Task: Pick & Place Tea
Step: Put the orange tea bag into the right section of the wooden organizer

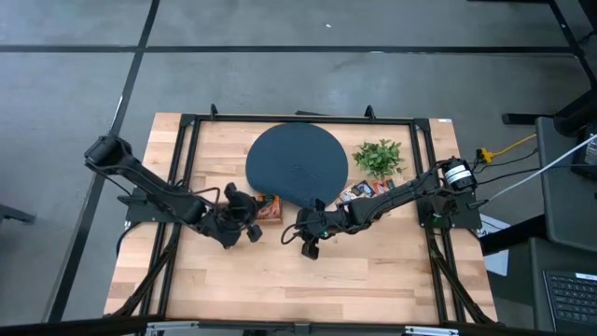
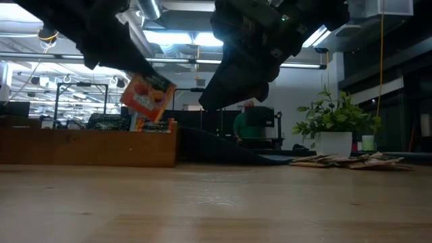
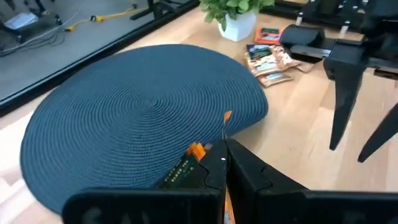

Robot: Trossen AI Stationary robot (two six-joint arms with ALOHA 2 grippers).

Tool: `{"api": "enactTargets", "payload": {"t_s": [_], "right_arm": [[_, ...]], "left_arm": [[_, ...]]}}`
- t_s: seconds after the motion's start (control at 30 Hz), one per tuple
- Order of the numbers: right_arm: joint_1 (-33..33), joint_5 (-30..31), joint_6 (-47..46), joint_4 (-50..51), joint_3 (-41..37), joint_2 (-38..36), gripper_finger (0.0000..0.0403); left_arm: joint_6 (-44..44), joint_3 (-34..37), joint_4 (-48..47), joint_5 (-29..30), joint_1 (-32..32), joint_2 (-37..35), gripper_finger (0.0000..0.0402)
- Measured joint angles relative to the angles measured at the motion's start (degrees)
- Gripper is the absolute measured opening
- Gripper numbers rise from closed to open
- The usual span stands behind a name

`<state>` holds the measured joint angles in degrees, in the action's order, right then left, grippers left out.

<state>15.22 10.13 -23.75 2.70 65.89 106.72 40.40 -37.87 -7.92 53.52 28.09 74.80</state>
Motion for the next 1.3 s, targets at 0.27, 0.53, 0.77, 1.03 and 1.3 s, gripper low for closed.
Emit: {"api": "enactTargets", "payload": {"t_s": [0.27, 0.53, 0.77, 1.03, 1.3], "right_arm": [[0.00, 0.00, 0.00, -0.03, 0.00, 0.00, 0.0094], [0.00, -0.01, 0.07, -0.07, 0.00, 0.00, 0.0094], [0.00, -0.02, 0.17, -0.06, 0.00, 0.00, 0.0094], [0.02, 0.79, 0.22, -0.50, 0.00, 0.00, 0.0094], [0.02, 0.81, 0.64, -1.72, 0.00, 0.01, 0.0094]], "left_arm": [[1.41, 0.00, 0.10, 0.22, -0.98, 2.25, 0.0001], [-1.08, 3.68, 6.79, -4.08, -2.81, 1.68, 0.0001], [-6.80, 18.03, 33.19, -5.13, -2.86, -3.85, 0.0001], [-8.25, 24.91, 44.04, -9.58, -5.63, -4.96, 0.0002], [-7.11, 25.18, 44.60, -11.87, -9.85, -4.00, 0.0002]]}}
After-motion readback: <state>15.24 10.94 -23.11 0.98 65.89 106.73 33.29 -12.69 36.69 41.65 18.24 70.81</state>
